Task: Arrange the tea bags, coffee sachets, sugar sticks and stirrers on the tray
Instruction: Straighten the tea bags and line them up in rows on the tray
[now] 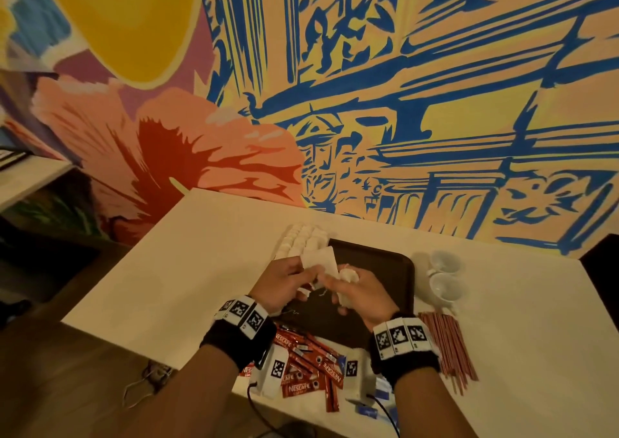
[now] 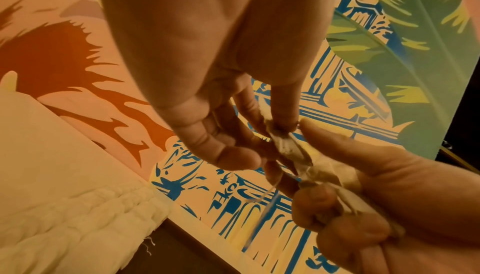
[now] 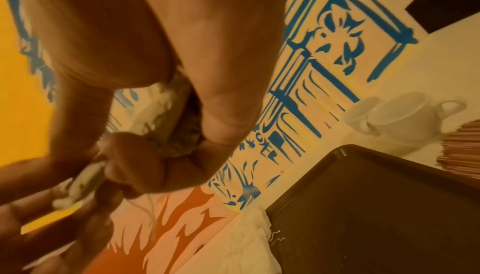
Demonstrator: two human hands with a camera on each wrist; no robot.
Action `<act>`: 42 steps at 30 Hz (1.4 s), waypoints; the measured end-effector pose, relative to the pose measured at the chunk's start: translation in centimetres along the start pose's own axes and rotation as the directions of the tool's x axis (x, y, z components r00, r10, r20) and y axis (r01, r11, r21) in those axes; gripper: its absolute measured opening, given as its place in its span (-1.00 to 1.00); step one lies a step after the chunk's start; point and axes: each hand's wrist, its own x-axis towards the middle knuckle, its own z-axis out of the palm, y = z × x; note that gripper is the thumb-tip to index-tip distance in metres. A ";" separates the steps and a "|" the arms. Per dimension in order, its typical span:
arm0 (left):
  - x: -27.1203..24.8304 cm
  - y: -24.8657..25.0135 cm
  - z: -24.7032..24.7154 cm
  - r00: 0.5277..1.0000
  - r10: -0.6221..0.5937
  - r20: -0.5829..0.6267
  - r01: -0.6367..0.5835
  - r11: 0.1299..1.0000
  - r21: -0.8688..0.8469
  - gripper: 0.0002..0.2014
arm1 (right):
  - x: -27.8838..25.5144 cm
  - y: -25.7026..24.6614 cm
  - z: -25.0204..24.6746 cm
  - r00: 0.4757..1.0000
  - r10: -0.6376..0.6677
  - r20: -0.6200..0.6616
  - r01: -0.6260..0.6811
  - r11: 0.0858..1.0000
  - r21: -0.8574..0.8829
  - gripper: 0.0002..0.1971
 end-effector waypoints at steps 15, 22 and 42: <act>4.3 1.1 -4.4 0.990 -0.023 -0.142 -0.010 0.975 -0.224 -0.86 | 3.8 0.8 -2.0 0.998 0.021 -0.053 -0.033 0.968 -0.248 -0.77; 6.7 0.1 -5.9 0.991 -0.076 0.109 0.077 0.997 -0.008 -0.57 | 6.1 0.4 -0.6 0.999 0.035 -0.026 -0.042 0.944 -0.328 -0.74; 16.5 -9.8 -7.3 0.923 -0.260 0.284 -0.082 0.588 0.804 -0.76 | 8.4 5.5 0.9 0.836 0.459 -0.299 -0.372 0.877 0.305 -0.72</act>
